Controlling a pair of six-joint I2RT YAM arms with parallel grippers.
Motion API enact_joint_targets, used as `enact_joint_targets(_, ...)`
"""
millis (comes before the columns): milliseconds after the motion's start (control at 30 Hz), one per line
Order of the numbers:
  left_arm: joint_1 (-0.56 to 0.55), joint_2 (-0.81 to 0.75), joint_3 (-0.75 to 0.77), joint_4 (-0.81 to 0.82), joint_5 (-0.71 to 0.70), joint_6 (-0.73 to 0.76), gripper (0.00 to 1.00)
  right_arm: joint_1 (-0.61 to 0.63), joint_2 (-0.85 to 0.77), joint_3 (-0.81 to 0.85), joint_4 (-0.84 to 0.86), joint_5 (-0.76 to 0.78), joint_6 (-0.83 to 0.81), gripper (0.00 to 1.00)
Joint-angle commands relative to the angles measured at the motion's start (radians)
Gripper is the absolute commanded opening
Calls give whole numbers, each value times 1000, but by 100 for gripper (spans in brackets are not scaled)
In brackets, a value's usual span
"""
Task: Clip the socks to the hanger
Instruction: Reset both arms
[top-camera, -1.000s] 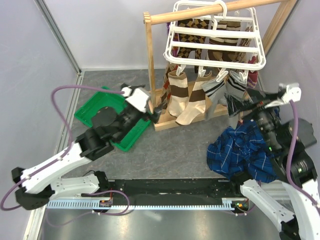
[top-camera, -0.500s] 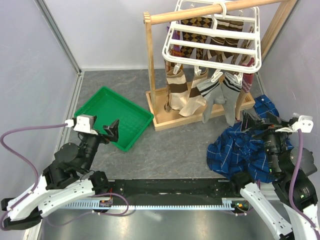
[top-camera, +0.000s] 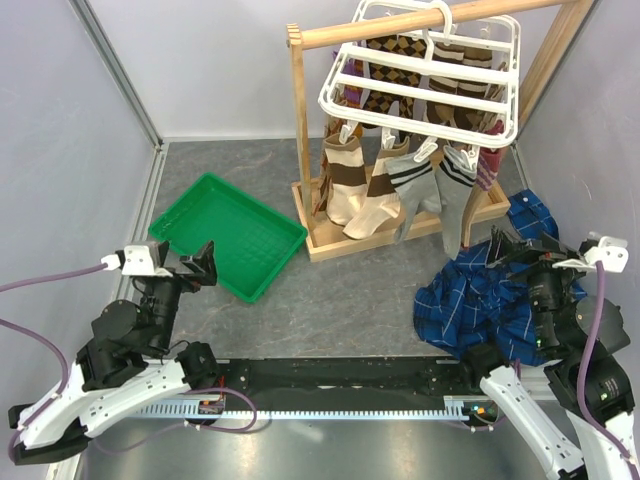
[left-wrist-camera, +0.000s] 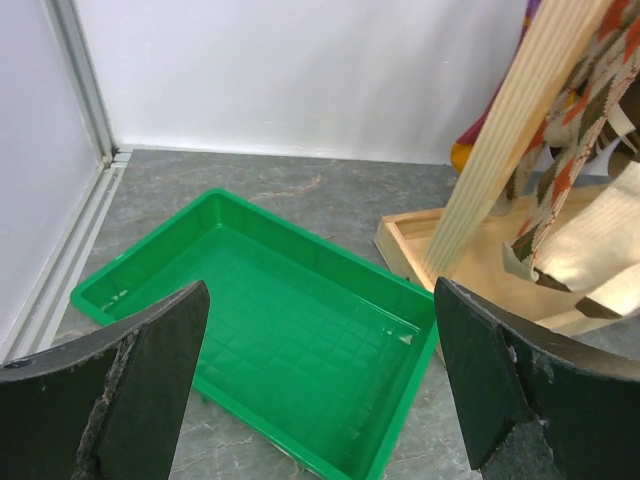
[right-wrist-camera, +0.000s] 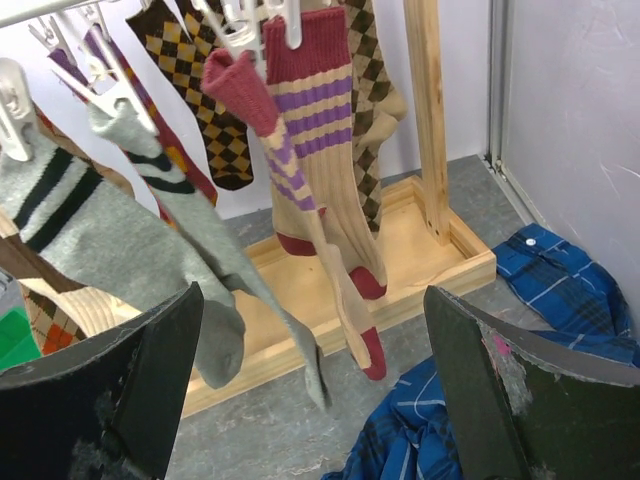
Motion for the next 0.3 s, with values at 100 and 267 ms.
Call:
enact_joint_targets(100,4,-39,-7,8,-56,13,100,-1,-42,7,-35,49,18,98)
enact_joint_targets(267,4,-26,0,9,-53,16,100,-2,-19,32,-48,45,16,98)
